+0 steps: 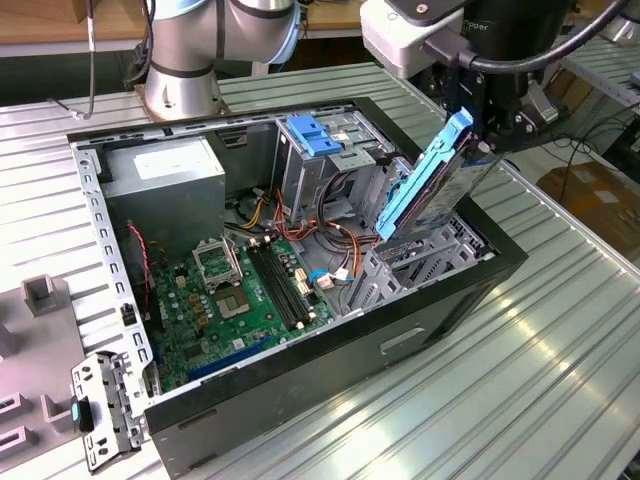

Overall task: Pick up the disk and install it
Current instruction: 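Insert the disk into the insertion slot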

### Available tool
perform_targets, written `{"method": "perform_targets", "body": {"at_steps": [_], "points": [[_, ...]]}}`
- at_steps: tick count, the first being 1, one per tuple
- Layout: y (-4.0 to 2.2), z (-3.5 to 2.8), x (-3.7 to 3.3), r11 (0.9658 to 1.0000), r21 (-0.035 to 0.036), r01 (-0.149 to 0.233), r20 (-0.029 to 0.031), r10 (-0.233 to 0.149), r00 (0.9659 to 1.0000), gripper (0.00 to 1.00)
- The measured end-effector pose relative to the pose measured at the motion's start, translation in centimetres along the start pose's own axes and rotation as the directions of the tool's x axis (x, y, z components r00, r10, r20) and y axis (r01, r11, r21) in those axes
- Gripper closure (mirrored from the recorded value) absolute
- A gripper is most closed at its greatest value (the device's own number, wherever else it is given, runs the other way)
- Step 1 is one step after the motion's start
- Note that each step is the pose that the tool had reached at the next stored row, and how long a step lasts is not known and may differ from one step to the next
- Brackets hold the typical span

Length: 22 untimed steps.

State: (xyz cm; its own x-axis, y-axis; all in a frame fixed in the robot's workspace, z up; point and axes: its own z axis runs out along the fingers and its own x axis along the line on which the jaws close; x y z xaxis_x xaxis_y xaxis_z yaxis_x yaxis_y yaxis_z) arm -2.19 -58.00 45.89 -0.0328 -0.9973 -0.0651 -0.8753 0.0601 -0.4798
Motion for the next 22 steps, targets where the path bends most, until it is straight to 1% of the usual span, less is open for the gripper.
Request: {"method": "perform_targets", "body": {"at_steps": [1,2,3,4,5,8,9,10,11,12,13,14,16,17,18,19,20,21,22], "points": [[0.08,0.03,0.01,0.9996,0.0274,0.001,0.0018,-0.001,1.0000,0.63],[0.23,0.15,0.03,0.9987,0.0507,0.002,0.0033,-0.002,1.0000,0.63],[1.07,0.57,0.10,0.9944,0.1059,0.004,0.0062,-0.005,1.0000,0.63],[1.23,0.62,0.11,0.9924,0.1226,0.005,0.0074,-0.006,1.0000,0.63],[1.42,0.75,0.12,0.9909,0.1344,0.005,0.0081,-0.006,0.9999,0.63],[1.75,1.28,0.18,0.9905,0.1371,0.005,0.0082,-0.006,0.9999,0.63],[1.87,1.47,0.22,0.9902,0.1395,0.005,0.0083,-0.006,0.9999,0.63],[1.97,1.60,0.26,0.9894,0.1450,0.005,0.0085,-0.007,0.9999,0.63],[2.06,1.64,0.28,0.9882,0.1532,0.006,0.0087,-0.007,0.9999,0.63],[2.24,1.58,0.31,0.9860,0.1668,0.006,0.0095,-0.008,0.9999,0.63],[2.60,1.39,0.37,0.9845,0.1755,0.006,0.0100,-0.008,0.9999,0.63],[3.06,1.20,0.42,0.9836,0.1802,0.007,0.0102,-0.009,0.9999,0.63],[3.38,1.21,0.48,0.9823,0.1870,0.007,0.0106,-0.009,0.9999,0.63],[3.52,1.25,0.51,0.9809,0.1942,0.007,0.0110,-0.009,0.9999,0.63],[3.59,1.26,0.53,0.9799,0.1996,0.007,0.0111,-0.010,0.9999,0.63],[3.79,1.25,0.58,0.9776,0.2101,0.008,0.0117,-0.010,0.9999,0.63],[4.00,1.24,0.62,0.9760,0.2177,0.008,0.0121,-0.011,0.9999,0.63],[4.13,1.22,0.66,0.9749,0.2227,0.008,0.0122,-0.011,0.9999,0.63],[4.36,1.27,0.72,0.9727,0.2320,0.008,0.0130,-0.011,0.9999,0.63]]}}
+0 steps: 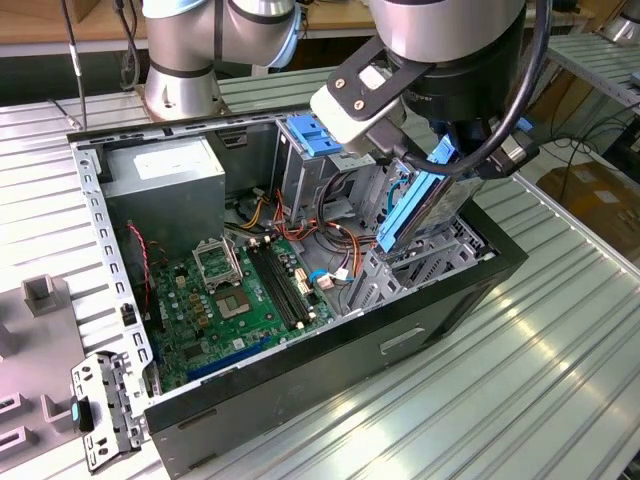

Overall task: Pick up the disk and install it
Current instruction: 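Insert the disk into the insertion slot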

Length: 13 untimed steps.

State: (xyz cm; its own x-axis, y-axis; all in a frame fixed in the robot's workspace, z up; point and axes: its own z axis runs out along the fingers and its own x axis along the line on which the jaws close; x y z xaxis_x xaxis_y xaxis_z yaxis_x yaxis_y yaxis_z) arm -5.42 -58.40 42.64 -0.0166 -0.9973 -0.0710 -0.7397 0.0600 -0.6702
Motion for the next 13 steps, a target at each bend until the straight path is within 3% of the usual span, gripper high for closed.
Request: {"method": "perform_targets", "body": {"at_steps": [5,11,13], "points": [[0.57,0.07,0.05,0.9994,0.0360,0.001,0.0009,-0.001,1.0000,0.63],[0.82,-0.07,0.06,0.9993,0.0368,0.000,0.0007,0.000,1.0000,0.63],[0.96,-0.11,0.06,0.9993,0.0371,-0.004,-0.0027,0.004,1.0000,0.63]]}}
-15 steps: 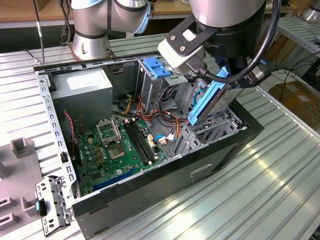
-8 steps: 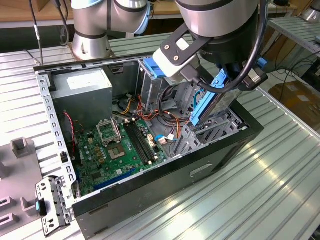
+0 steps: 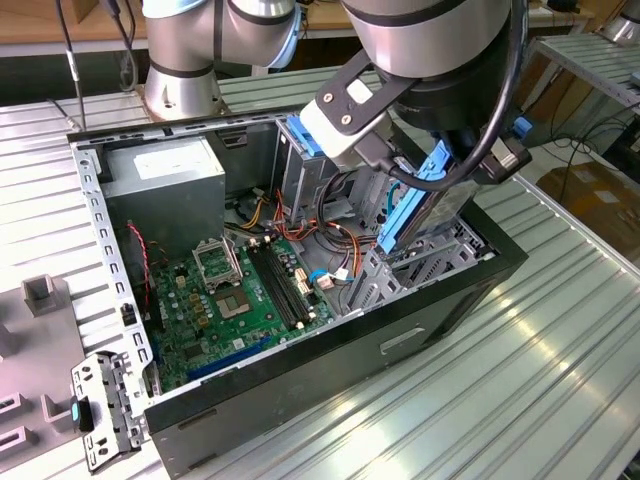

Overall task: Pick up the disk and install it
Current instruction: 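Insert the disk into the insertion slot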

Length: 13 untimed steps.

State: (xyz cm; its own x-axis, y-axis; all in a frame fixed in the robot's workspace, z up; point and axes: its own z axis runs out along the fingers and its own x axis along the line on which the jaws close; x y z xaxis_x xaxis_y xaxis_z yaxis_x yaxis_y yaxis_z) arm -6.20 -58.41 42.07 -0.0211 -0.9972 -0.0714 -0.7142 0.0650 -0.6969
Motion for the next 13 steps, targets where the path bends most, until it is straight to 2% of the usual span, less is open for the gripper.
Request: {"method": "perform_targets", "body": {"at_steps": [5,6,13], "points": [[0.30,0.09,0.03,0.9997,0.0026,-0.023,-0.0223,0.023,0.9995,0.63],[0.31,0.09,0.03,0.9997,0.0029,-0.025,-0.0246,0.025,0.9994,0.63],[0.34,0.11,-0.05,0.9997,0.0032,-0.026,-0.0260,0.026,0.9993,0.63]]}}
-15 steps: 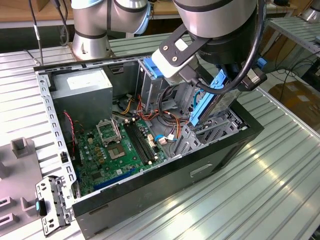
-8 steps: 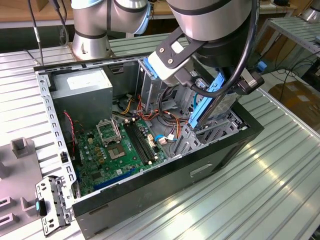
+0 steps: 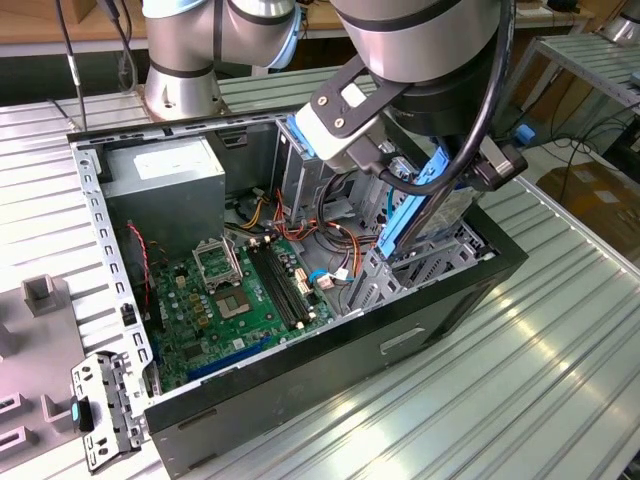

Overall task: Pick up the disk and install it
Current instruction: 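Insert the disk into the insertion slot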

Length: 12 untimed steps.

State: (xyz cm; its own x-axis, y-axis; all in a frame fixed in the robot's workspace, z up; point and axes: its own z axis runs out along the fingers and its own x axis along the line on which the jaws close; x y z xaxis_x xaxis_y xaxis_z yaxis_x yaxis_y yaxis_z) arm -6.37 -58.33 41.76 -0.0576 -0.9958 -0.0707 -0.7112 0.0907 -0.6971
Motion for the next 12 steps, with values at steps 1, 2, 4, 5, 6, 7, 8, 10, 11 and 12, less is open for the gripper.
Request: {"method": "perform_targets", "body": {"at_steps": [1,2,4,5,6,7,8,10,11,12], "points": [[0.02,0.02,0.00,1.0000,0.0000,0.000,0.0001,0.000,1.0000,0.63],[0.06,0.06,-0.04,1.0000,0.0001,0.000,0.0002,0.000,1.0000,0.63],[0.10,0.11,-0.07,1.0000,0.0000,0.000,0.0001,0.000,1.0000,0.63],[0.14,0.16,-0.08,1.0000,0.0000,0.000,0.0001,0.000,1.0000,0.63],[0.18,0.20,-0.07,1.0000,0.0001,0.000,0.0001,0.000,1.0000,0.63],[0.26,0.28,-0.06,1.0000,0.0037,0.000,0.0005,0.000,1.0000,0.63],[0.33,0.33,-0.06,0.9999,0.0122,0.000,0.0010,0.000,1.0000,0.63],[0.35,0.37,-0.06,0.9998,0.0181,0.000,0.0018,0.000,1.0000,0.62],[0.36,0.37,-0.06,0.9998,0.0185,0.000,0.0019,0.000,1.0000,0.62],[0.37,0.37,-0.06,0.9998,0.0190,0.000,0.0020,0.000,1.0000,0.62]]}}
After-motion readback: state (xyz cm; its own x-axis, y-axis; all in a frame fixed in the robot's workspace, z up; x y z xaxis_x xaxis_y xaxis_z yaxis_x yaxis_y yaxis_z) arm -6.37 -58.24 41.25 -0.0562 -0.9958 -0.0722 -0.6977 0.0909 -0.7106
